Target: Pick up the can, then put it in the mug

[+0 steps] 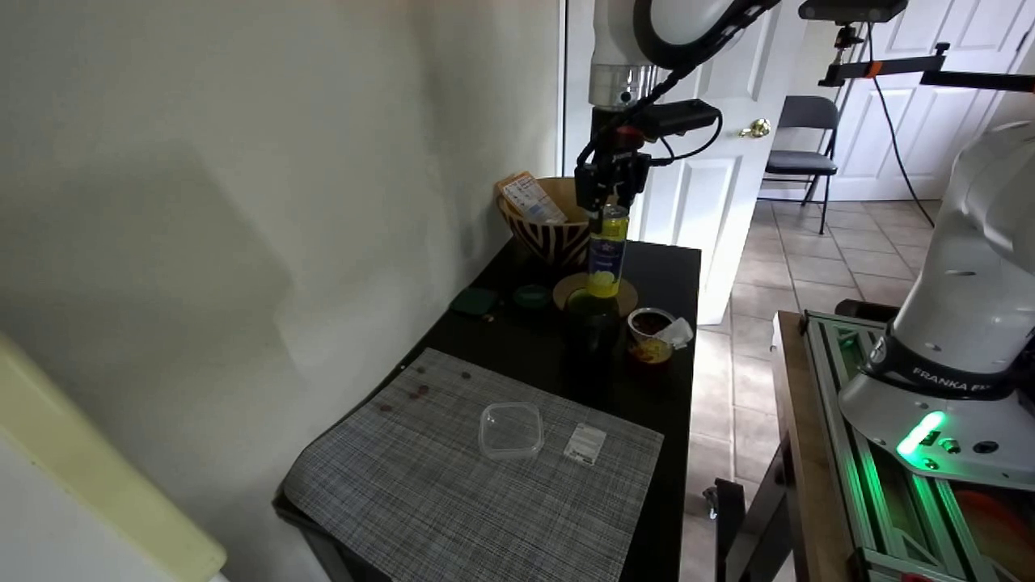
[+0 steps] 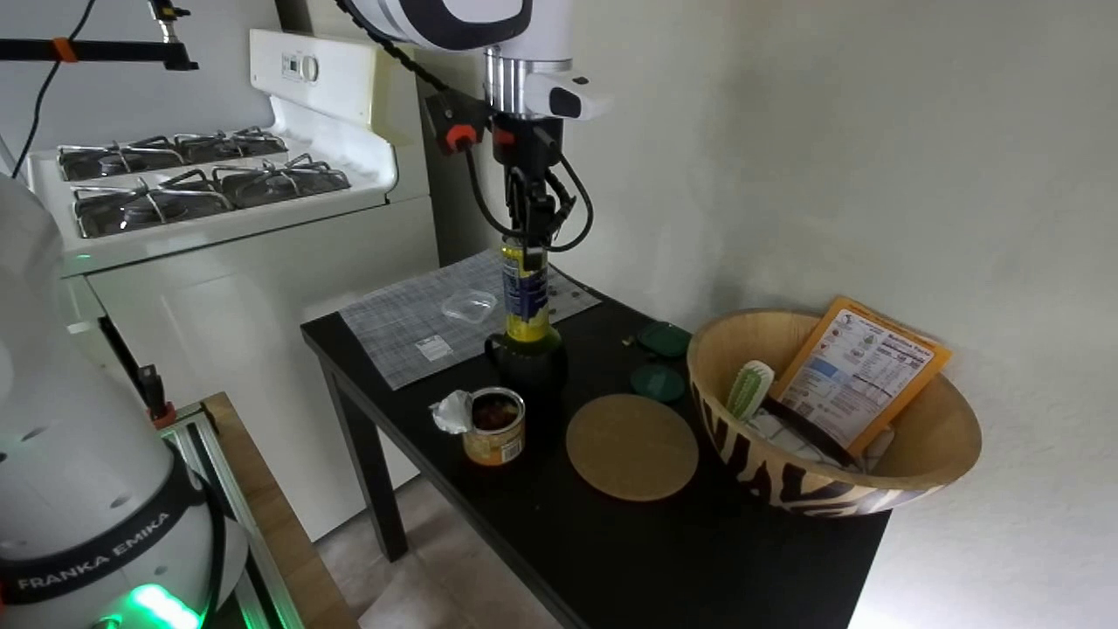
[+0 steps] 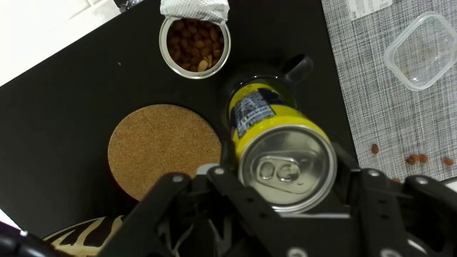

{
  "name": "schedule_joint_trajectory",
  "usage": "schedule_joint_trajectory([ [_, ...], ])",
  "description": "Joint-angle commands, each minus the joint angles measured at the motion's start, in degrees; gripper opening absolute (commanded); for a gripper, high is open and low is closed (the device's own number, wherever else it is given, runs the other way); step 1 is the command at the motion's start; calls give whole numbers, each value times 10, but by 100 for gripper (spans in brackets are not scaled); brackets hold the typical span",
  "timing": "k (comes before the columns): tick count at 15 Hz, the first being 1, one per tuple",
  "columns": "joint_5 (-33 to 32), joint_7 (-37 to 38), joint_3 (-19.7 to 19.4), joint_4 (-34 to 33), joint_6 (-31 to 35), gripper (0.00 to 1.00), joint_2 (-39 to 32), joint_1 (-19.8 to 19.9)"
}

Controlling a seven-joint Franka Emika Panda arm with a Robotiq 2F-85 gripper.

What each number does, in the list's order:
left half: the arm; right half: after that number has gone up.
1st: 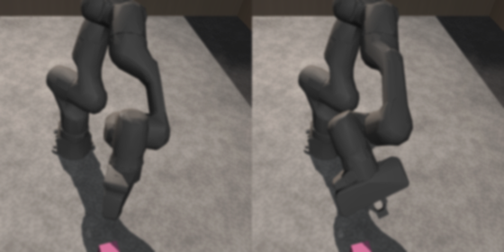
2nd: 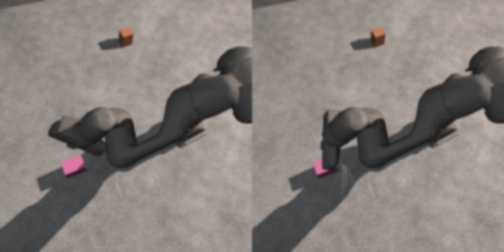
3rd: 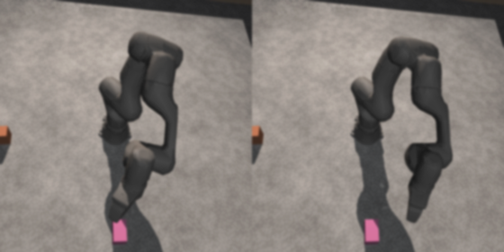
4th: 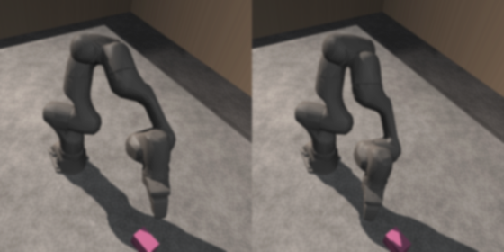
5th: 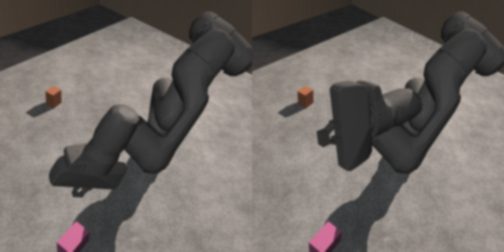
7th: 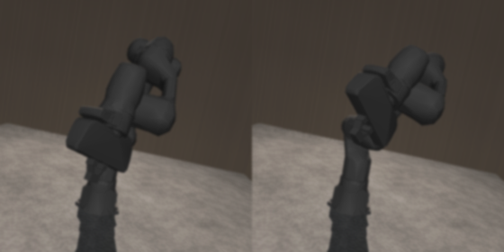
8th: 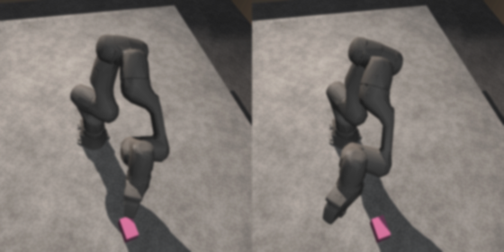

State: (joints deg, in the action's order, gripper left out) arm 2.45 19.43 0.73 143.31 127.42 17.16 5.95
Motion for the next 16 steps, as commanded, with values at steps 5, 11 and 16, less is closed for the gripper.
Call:
schedule_joint_trajectory([
  [5,-6,18,3,4,28,38,-22,-6],
  [11,-9,26,3,2,38,38,-39,-7],
  [16,-18,38,4,3,61,38,-54,-7],
])
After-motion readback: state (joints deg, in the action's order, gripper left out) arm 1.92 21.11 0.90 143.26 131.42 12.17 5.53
